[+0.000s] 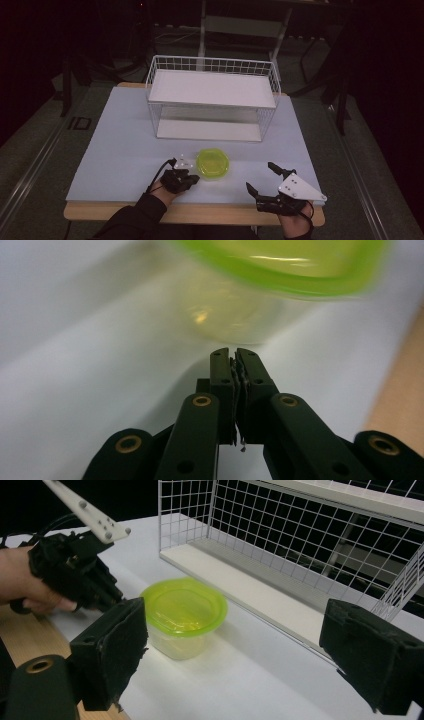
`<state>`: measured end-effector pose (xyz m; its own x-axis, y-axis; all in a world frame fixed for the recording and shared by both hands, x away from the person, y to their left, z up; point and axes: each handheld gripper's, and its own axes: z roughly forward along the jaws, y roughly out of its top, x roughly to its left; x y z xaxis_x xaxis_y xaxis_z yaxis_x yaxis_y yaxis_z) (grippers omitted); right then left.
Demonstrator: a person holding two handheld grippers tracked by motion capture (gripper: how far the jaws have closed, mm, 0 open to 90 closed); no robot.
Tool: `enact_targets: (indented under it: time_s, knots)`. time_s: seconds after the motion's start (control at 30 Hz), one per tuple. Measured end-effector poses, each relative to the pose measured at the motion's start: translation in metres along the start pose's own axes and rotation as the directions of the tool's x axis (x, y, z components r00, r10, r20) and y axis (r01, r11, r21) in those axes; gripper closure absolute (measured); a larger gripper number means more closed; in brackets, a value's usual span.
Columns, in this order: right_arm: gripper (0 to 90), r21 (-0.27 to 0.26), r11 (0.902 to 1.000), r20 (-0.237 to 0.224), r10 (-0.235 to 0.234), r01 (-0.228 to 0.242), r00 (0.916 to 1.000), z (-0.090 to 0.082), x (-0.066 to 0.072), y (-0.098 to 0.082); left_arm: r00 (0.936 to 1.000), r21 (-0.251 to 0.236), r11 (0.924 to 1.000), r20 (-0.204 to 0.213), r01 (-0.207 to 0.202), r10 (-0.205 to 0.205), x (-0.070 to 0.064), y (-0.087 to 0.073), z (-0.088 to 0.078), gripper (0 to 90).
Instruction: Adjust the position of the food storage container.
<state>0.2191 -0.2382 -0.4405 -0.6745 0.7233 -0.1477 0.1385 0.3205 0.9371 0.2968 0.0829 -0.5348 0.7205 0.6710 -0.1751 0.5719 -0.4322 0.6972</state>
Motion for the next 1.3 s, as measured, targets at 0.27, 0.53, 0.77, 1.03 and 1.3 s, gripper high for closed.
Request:
enact_targets:
  time_s: [0.27, 0.53, 0.77, 1.03, 1.3]
  knots:
    - [11.7, 0.003, 1.0, -0.001, 0.001, -0.001, 1.0, 0.001, 0.0, 0.0, 0.9987, -0.027, 0.9992, -0.039, 0.031, -0.032, 0.016, 0.009, 0.004, 88.7]
    - [11.7, 0.0, 1.0, 0.001, 0.008, -0.008, 1.0, 0.001, -0.001, -0.001, 0.9995, -0.012, 0.9996, 0.019, -0.023, 0.024, -0.011, 0.023, 0.024, 89.5]
    - [11.7, 0.001, 0.9999, -0.008, 0.012, -0.012, 0.9999, 0.001, -0.001, -0.001, 0.9965, -0.003, 0.9994, 0.076, -0.034, 0.034, -0.023, 0.022, 0.019, 81.7]
    - [11.7, 0.025, 0.9996, -0.006, 0.013, -0.013, 0.9999, 0.004, 0.0, -0.001, 0.9913, -0.075, 0.9972, 0.131, -0.007, 0.017, -0.013, 0.016, -0.027, 39.0]
    - [14.4, 0.06, 0.9979, 0.015, 0.023, -0.024, 0.9996, 0.008, 0.0, 0.0, 0.9766, -0.206, 0.9784, 0.213, 0.017, 0.028, -0.004, 0.019, -0.066, 3.1]
